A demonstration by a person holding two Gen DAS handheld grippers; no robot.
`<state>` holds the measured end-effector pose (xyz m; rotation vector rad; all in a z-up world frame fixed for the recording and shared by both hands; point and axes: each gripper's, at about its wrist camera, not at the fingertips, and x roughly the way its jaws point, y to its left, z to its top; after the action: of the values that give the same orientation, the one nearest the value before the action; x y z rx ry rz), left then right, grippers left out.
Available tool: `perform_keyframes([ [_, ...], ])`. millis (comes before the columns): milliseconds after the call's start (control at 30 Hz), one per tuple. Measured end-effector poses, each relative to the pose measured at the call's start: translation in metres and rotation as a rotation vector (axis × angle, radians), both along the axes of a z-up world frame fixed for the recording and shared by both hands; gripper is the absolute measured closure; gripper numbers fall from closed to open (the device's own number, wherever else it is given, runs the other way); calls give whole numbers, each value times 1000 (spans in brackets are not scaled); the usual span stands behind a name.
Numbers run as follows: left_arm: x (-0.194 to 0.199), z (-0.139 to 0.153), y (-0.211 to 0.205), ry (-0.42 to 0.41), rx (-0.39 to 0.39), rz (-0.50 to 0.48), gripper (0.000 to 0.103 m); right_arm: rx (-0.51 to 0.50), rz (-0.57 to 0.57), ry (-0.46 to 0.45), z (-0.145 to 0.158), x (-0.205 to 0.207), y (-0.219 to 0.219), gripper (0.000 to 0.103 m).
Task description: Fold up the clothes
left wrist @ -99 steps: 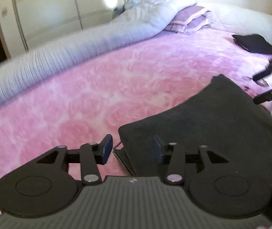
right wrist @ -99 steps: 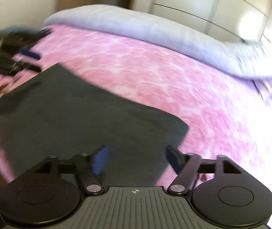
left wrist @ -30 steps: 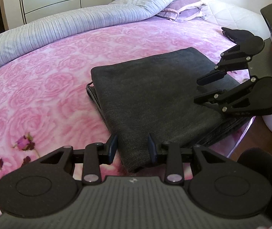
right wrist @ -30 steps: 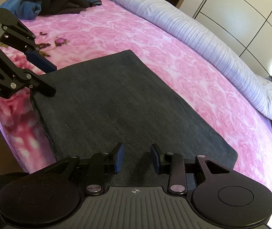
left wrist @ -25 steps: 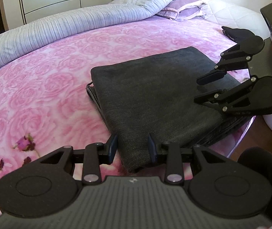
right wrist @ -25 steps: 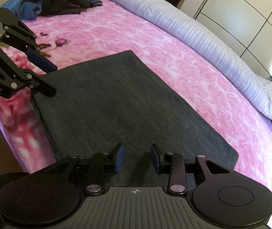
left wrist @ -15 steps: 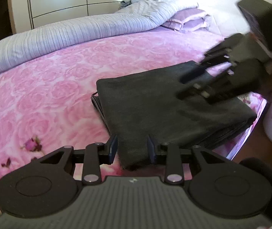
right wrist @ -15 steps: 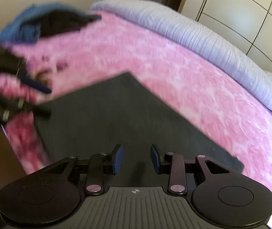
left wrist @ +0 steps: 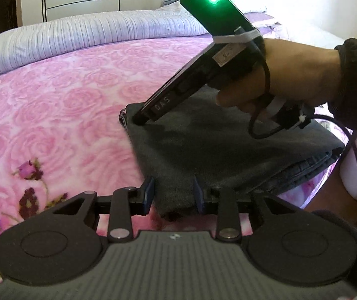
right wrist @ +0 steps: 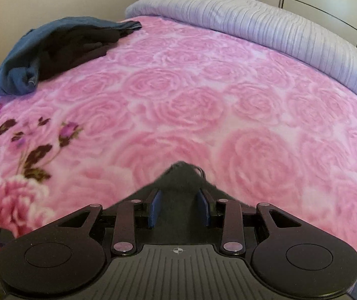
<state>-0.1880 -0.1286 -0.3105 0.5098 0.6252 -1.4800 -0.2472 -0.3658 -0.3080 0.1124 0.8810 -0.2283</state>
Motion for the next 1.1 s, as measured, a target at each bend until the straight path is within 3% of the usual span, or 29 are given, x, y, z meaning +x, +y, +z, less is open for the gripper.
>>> perform_keyframes([
  [167,4,2,1,22,-11,-11,70,22,-18,-65,17,-19,0,68],
  [333,8,20,22,15,-93,1,73,53,-65,-207,56,-93,28,68],
  [433,-3,30,38,-83,-142,-63,73,8,-66,-218,64,-140,58,67],
  [467,-14,31,42,-172,-151,-116,73,-28,-48,-209,62,-153,71,66],
  [500,-27,30,46,-280,-150,-176,73,-65,-29,-199,60,-167,84,60],
  [533,-44,24,48,-425,-133,-258,71,-110,-4,-183,57,-177,98,46],
  [567,-58,16,48,-543,-112,-326,69,-170,32,-153,51,-184,112,41],
  [667,-83,-10,39,-759,-50,-440,70,-286,129,-48,26,-186,141,39],
  [733,-86,-17,28,-819,-44,-453,74,-316,148,-9,12,-182,147,39],
  [767,-84,-15,24,-812,-42,-461,74,-323,151,0,7,-179,148,40],
  [833,-78,-8,20,-822,-63,-468,77,-281,108,-41,11,-179,140,71],
  [933,-74,-10,16,-838,-50,-493,78,-227,42,-107,20,-179,127,78],
  [1100,-72,-24,18,-822,-49,-485,79,-284,64,-71,8,-176,139,79],
])
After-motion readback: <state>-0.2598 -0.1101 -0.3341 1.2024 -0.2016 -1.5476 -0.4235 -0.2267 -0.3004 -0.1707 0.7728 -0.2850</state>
